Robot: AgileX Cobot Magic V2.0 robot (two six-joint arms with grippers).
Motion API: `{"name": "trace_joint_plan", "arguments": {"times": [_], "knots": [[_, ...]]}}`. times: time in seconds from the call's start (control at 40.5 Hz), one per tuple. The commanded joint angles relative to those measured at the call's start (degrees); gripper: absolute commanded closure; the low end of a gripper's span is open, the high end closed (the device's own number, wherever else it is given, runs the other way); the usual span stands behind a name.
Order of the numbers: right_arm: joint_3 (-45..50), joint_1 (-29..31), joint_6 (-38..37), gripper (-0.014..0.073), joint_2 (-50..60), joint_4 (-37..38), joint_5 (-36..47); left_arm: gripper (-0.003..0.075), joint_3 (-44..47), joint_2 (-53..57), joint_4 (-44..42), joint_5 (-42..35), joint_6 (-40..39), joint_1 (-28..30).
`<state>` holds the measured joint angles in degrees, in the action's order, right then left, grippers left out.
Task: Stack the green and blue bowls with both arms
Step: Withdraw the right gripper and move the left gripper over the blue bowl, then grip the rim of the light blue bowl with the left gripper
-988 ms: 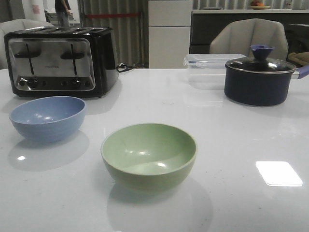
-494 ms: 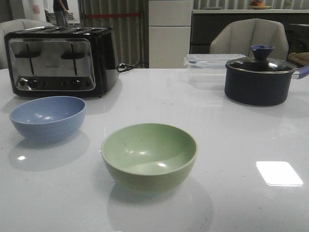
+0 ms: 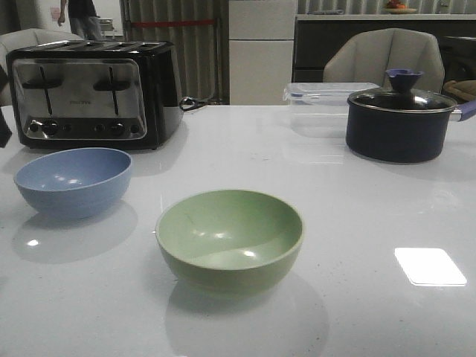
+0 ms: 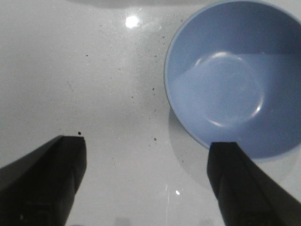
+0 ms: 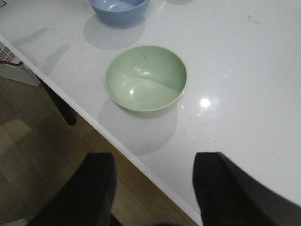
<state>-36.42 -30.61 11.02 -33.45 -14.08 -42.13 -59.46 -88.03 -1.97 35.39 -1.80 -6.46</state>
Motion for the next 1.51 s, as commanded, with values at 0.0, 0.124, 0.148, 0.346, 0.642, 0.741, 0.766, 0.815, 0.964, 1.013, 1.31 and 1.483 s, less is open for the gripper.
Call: {"name": "trace_joint_plan", "arguments": {"times": [0.0, 0.124, 0.148, 0.346, 0.642, 0.741, 0.766, 0.815, 0.964, 1.013, 1.31, 1.483], "knots": [[-1.53, -0.02, 0.61, 0.0116, 0.06, -0.47, 3.77, 0.0140, -5.28, -2.64, 0.25, -3.14, 0.00, 0.16], [-1.53, -0.02, 0.61, 0.0116, 0.06, -0.47, 3.77, 0.0140, -10.02, -8.04, 0.37, -3.03, 0.00, 0.16], [-1.53, -0.02, 0.61, 0.0116, 0.06, -0.47, 3.77, 0.0140, -10.91, -9.24, 0.37, -2.78, 0.00, 0.16], [-1.53, -0.02, 0.61, 0.0116, 0.06, -0.47, 3.77, 0.0140, -17.99, -16.29, 1.47, -0.25, 0.00, 0.16], [-1.53, -0.02, 0.61, 0.0116, 0.06, -0.47, 3.77, 0.0162, -20.76, -20.08, 3.36, 4.84, 0.00, 0.16], [-1.53, -0.02, 0.61, 0.0116, 0.06, -0.47, 3.77, 0.0240, -20.76, -20.08, 3.36, 5.83, 0.03, 0.16], [-1.53, -0.02, 0.61, 0.0116, 0.06, -0.47, 3.77, 0.0269, -20.76, -20.08, 3.36, 5.83, 0.03, 0.16], [-1.53, -0.02, 0.61, 0.0116, 0.06, -0.47, 3.77, 0.0315, -20.76, -20.08, 3.36, 6.07, 0.03, 0.16], [-1.53, -0.02, 0.61, 0.0116, 0.06, -0.47, 3.77, 0.0461, -20.76, -20.08, 3.36, 6.26, 0.03, 0.16], [-1.53, -0.02, 0.61, 0.0116, 0.06, -0.47, 3.77, 0.0500, -20.76, -20.08, 3.36, 6.26, 0.03, 0.16], [-1.53, -0.02, 0.61, 0.0116, 0.06, -0.47, 3.77, 0.0626, -20.76, -18.19, 3.52, 8.62, 0.72, 0.16], [-1.53, -0.02, 0.61, 0.0116, 0.06, -0.47, 3.77, 0.0626, -20.76, -11.98, 11.42, 11.86, 8.09, 0.16]]}}
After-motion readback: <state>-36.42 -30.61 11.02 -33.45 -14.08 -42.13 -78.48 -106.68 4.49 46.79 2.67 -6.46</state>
